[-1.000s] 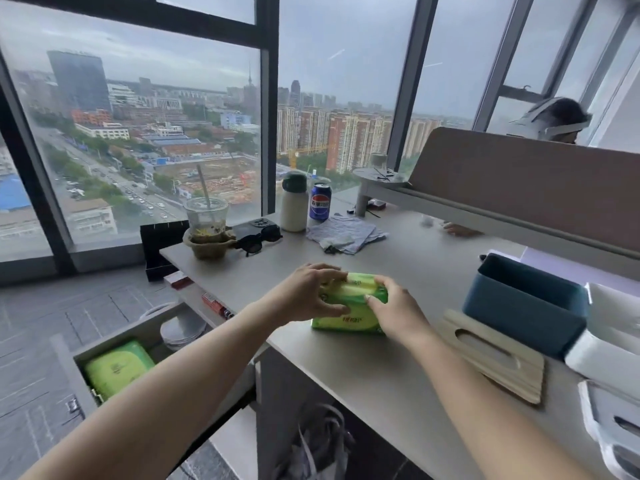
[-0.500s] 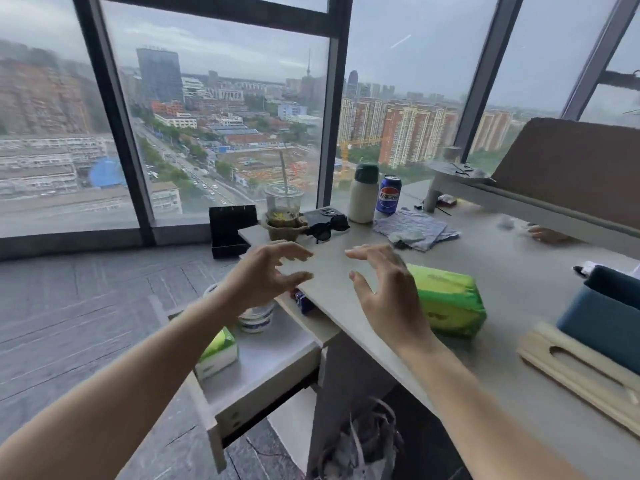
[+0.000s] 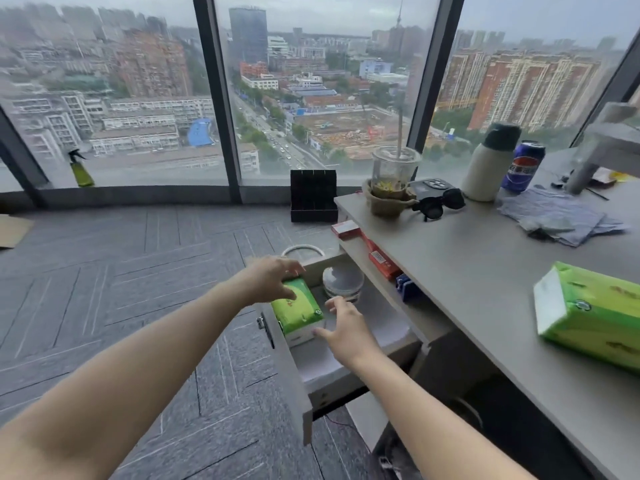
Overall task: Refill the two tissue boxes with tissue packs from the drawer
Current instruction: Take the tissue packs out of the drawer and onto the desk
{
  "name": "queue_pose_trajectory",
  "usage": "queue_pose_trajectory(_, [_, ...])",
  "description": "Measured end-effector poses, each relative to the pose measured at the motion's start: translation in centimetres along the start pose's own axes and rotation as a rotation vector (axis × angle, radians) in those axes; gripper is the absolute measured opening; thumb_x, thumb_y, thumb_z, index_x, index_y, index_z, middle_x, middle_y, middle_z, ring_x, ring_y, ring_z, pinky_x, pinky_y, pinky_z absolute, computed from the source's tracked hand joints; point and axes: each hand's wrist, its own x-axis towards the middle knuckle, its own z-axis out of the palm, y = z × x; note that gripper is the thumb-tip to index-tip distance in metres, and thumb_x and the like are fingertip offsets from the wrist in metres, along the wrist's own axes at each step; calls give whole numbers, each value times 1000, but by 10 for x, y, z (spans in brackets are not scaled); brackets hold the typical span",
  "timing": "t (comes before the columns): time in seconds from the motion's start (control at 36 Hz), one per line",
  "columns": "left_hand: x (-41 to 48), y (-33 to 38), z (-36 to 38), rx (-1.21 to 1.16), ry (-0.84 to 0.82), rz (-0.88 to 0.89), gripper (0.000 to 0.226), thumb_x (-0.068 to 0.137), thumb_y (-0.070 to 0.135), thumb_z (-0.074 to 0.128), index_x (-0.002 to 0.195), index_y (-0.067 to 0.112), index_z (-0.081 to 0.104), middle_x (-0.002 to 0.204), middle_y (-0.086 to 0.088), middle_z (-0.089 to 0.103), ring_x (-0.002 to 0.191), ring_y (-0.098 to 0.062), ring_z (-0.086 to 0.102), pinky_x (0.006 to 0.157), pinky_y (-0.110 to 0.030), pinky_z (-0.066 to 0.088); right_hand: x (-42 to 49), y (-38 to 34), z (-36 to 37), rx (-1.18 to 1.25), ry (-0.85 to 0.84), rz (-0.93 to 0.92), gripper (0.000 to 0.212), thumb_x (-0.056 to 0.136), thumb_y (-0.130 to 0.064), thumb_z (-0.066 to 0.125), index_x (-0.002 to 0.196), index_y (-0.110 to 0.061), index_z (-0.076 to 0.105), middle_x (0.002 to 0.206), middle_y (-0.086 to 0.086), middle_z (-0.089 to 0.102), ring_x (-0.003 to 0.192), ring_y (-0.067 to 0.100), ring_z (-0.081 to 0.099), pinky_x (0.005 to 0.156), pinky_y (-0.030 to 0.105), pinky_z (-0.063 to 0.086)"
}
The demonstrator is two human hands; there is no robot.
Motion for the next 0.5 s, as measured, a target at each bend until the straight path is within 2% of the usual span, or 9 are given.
queue_pose_trajectory(0.06, [11,-1,3,88,-54,-4,60,76,35,77,130,30,53,130,9,60,117,-13,55,80,-25,36,14,1,12,-23,-46,57,66,80,-35,74,134,-16,39,138,7,45,121,25,50,98,36,42])
queue_pose_trajectory(0.11, [23,-3,5,145,-108,-37,66,75,34,78,134,29,50,134,9,57,120,-16,54,80,-27,37,26,0,23,-39,-53,86,72,79,-33,76,135,-13,35,140,10,41,122,29,50,97,38,42])
queue_pose_trajectory(0.17, [33,-7,8,178,-170,-63,73,72,32,81,137,26,48,137,4,56,122,-19,53,90,-32,45,36,0,33,-56,-45,99,72,78,-33,77,132,-13,34,136,12,41,118,32,53,95,39,44])
queue_pose_trajectory(0.25, [42,-14,14,217,-247,-82,80,70,26,83,140,23,45,139,-1,54,124,-23,52,102,-37,45,46,0,45,-73,-25,112,72,76,-34,79,129,-14,34,130,13,42,112,34,55,91,39,47])
queue_pose_trajectory(0.42, [48,-23,21,315,-355,-57,69,80,17,68,142,28,40,141,-7,49,127,-29,48,105,-40,42,56,6,63,-111,-20,118,82,72,-38,80,132,-18,27,129,12,41,112,38,55,92,43,48])
queue_pose_trajectory(0.5, [51,-24,21,325,-356,-37,73,77,18,71,143,28,40,142,-4,47,127,-28,49,103,-38,43,58,11,67,-123,-19,112,89,71,-42,79,137,-22,22,129,11,40,111,39,55,91,44,48])
